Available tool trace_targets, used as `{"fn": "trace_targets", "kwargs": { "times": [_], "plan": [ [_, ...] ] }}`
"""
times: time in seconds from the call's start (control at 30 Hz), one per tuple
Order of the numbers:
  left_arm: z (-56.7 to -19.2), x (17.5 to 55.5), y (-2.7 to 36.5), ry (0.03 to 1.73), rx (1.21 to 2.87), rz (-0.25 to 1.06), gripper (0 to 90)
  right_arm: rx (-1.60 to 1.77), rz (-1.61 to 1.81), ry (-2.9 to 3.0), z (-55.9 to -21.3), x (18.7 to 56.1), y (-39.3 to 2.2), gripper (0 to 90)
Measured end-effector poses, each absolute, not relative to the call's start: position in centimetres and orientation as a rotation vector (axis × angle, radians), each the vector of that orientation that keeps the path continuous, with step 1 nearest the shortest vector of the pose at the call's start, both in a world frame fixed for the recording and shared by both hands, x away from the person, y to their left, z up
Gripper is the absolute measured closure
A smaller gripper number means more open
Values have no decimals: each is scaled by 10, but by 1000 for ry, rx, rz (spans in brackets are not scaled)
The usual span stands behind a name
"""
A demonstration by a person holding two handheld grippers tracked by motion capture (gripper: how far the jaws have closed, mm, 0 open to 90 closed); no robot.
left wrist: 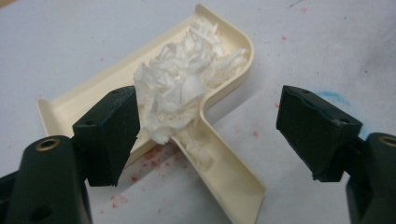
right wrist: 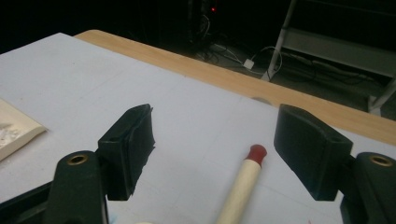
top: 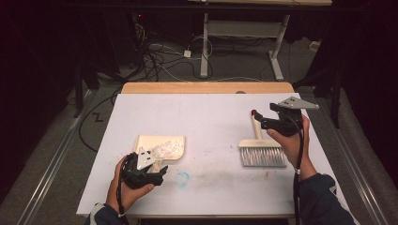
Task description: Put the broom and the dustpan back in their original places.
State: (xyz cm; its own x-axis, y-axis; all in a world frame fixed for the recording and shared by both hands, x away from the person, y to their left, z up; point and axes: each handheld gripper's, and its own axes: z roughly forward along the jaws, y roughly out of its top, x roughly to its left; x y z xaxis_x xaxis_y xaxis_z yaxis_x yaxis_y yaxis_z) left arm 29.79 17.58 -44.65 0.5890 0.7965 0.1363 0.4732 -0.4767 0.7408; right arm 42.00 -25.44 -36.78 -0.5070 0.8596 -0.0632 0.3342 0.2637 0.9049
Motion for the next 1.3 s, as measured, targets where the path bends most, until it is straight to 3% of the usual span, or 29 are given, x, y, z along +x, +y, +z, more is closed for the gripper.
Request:
{"fn": "trace_targets", "kwargs": {
  "times": [0.3, 1.3],
  "plan": [
    [-444, 293, 176, 946, 2095, 699, 204, 1002, 1236, 1958, -364, 408, -246, 230],
    [-450, 281, 179, 839, 2113, 768, 189, 812, 1247, 1984, -358, 363, -228, 206]
  ]
}}
